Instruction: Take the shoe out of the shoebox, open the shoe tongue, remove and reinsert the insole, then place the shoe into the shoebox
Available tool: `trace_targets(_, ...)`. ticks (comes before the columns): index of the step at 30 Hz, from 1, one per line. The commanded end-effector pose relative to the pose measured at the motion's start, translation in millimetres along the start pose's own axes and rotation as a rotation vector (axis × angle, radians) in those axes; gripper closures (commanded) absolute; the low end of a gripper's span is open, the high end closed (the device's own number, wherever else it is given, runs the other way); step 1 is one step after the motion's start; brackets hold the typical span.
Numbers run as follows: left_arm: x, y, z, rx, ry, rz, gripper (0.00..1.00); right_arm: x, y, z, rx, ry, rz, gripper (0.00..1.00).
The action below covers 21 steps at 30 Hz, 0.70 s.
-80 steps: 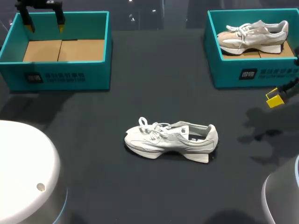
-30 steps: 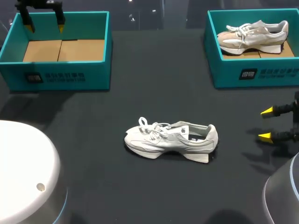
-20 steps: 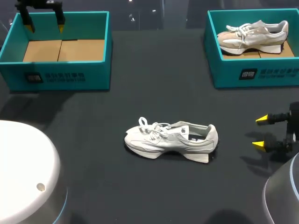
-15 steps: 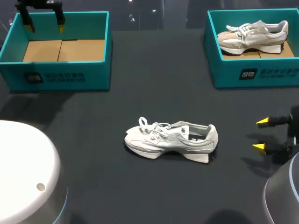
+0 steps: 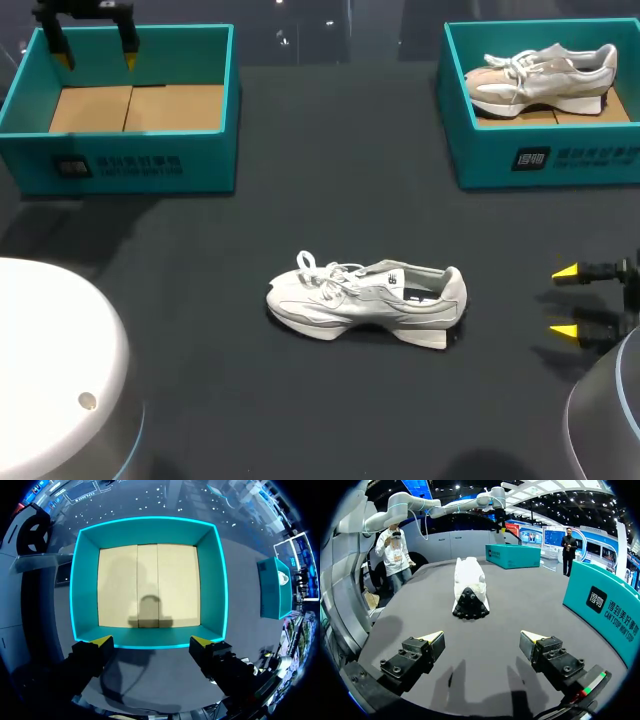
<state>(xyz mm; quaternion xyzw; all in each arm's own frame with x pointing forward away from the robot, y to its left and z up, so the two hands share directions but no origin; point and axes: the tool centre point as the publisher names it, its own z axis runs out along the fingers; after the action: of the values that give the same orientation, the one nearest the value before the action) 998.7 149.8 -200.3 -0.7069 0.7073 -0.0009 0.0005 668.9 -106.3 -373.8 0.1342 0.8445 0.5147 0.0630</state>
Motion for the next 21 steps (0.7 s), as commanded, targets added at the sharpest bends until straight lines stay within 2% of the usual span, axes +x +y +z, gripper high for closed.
trace_targets(1,-0.1,0,0,-0.001,0.000,0.000,0.00,-1.3,-4.5,5,-0.008,0.001,-0.002,0.00)
trace_targets(12,-0.1,0,0,-0.001,0.000,0.000,0.00,3.1,-5.9,12,-0.024,0.019,-0.005,0.00)
trace_targets(21,-0.1,0,0,-0.001,0.000,0.000,0.00,15.6,-0.4,30,-0.019,-0.033,0.049,0.00)
